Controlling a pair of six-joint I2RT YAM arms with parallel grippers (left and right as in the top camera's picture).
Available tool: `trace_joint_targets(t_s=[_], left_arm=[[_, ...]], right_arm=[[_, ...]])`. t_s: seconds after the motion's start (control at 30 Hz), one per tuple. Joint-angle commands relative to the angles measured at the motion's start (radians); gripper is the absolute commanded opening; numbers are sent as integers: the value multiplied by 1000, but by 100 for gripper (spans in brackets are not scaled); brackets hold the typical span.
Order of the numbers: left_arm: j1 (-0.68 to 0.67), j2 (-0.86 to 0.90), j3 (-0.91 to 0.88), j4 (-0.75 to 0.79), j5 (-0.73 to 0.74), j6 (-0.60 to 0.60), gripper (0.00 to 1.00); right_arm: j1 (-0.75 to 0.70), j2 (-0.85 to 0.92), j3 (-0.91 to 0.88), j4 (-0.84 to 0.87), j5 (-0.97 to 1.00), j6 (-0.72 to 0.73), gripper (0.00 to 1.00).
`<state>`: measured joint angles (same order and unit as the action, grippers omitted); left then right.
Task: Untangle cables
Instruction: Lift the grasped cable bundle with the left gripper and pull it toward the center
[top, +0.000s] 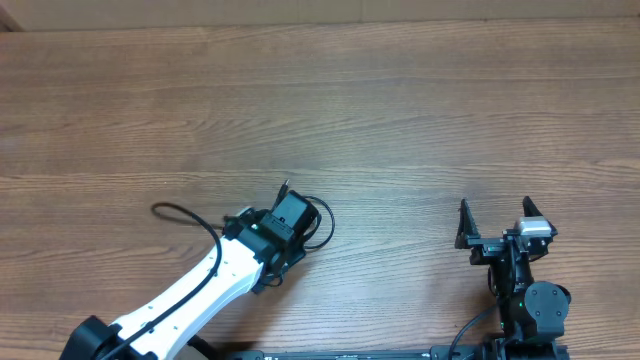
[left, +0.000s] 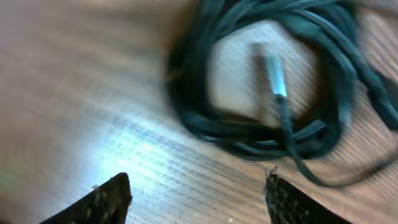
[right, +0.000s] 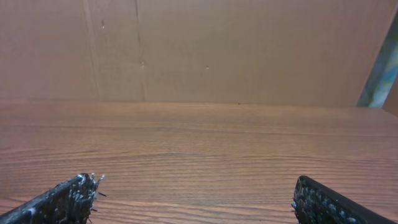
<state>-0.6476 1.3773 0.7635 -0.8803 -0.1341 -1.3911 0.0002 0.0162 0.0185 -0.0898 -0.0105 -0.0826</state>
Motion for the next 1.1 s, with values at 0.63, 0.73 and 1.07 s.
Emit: trace_joint_targets(t_s=[0.63, 0.73, 1.07], left_arm=[[21, 21, -16, 33, -198, -513, 51], [21, 53, -17, 40, -196, -513, 51], [21, 235, -16, 127, -103, -508, 11]], right_arm=[[-1, -1, -10, 6, 10, -5, 100], [-1, -1, -10, 6, 10, -5, 100], [-1, -1, -10, 6, 10, -5, 100]])
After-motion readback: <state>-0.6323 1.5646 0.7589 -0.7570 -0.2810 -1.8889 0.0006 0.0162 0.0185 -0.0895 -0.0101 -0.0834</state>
